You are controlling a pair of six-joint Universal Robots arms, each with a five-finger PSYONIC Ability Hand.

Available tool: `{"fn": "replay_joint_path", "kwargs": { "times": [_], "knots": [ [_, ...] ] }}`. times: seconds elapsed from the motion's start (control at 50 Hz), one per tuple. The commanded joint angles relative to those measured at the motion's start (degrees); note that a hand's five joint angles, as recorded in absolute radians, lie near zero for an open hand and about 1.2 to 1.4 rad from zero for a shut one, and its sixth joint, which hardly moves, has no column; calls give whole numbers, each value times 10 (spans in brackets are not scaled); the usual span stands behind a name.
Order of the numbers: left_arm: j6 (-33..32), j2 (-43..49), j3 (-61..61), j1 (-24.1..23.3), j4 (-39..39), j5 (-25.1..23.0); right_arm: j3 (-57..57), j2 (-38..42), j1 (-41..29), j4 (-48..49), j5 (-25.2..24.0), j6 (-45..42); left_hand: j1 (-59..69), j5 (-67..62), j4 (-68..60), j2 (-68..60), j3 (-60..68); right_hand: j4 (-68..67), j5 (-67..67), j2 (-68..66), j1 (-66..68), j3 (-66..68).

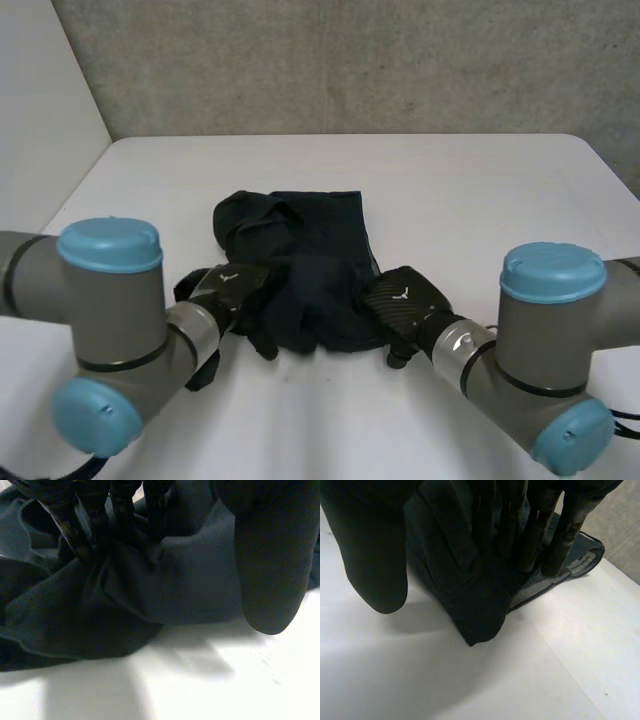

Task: Fold the shorts.

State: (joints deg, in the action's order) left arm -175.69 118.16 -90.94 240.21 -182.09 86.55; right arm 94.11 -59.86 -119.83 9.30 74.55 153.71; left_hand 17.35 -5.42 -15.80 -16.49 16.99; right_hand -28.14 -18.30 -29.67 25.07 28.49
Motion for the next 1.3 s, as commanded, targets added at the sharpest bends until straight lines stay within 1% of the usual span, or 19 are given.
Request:
{"fn": "replay_joint_path", "kwargs": {
  "times": [0.02,0.04,0.1,0.12,0.14,0.16,0.2,0.28,0.34,0.52,0.64,0.88,0.96,1.04,1.14,1.16,1.22,1.24,1.3],
  "knots": [
    [3,63,78,-19,3,39,-34,31,-10,31,46,0,-4,-15,-11,-4,-1,-179,-177,-164,210,176],
    [3,67,85,-20,4,38,-38,35,-10,39,48,2,-1,-19,-15,-8,3,-304,-303,-289,335,301],
    [5,85,103,-24,10,37,-44,37,-10,45,51,7,63,-82,-78,-71,66,-508,-507,-493,539,505],
    [7,88,108,-25,12,37,-45,34,-10,47,50,15,115,-134,-130,-123,118,-519,-517,-503,549,515],
    [10,91,113,-28,13,36,-46,32,-9,47,51,19,189,-208,-204,-197,192,-519,-517,-503,549,515],
    [16,93,122,-36,15,35,-46,29,-8,46,51,25,401,-420,-416,-409,404,-519,-517,-503,549,515],
    [18,92,129,-41,16,38,-48,12,-6,39,52,38,625,-645,-641,-634,629,-519,-517,-503,549,515],
    [8,62,132,-41,30,38,-42,-45,-3,28,51,46,626,-646,-642,-635,630,-519,-517,-503,549,515],
    [-7,7,129,-35,74,34,-46,-81,-2,10,52,39,626,-646,-642,-635,630,-519,-517,-503,549,515],
    [-119,-109,134,-2,272,30,-109,-181,1,-192,52,-72,626,-646,-642,-635,630,-519,-517,-503,549,515],
    [-204,-116,127,12,338,30,-126,-178,-5,-275,58,-138,626,-646,-642,-635,630,-519,-517,-503,549,515],
    [-208,-5,173,59,340,-3,-152,-55,-30,-286,81,-148,626,-646,-642,-635,630,-519,-517,-503,549,515],
    [-212,46,258,59,340,-2,-209,-13,-33,-270,116,-146,626,-646,-642,-635,630,-519,-517,-503,549,515],
    [-216,76,391,62,331,5,-289,-5,-32,-195,146,-144,626,-646,-642,-635,630,-519,-517,-503,549,515],
    [-217,78,556,60,261,7,-358,-39,-33,4,168,-132,626,-646,-642,-635,630,-519,-517,-503,549,515],
    [-216,74,587,57,218,5,-357,-51,-31,36,168,-128,626,-646,-642,-635,630,-519,-517,-503,549,515],
    [-216,53,591,56,149,-2,-347,-84,-32,147,171,-117,626,-646,-642,-635,630,-519,-517,-503,549,515],
    [-215,30,581,55,107,-6,-342,-90,-33,163,172,-116,626,-646,-642,-635,630,-519,-517,-503,549,515],
    [-214,-10,542,60,62,-13,-329,-98,-33,157,171,-116,626,-646,-642,-635,630,-519,-517,-503,549,515]
  ]
}}
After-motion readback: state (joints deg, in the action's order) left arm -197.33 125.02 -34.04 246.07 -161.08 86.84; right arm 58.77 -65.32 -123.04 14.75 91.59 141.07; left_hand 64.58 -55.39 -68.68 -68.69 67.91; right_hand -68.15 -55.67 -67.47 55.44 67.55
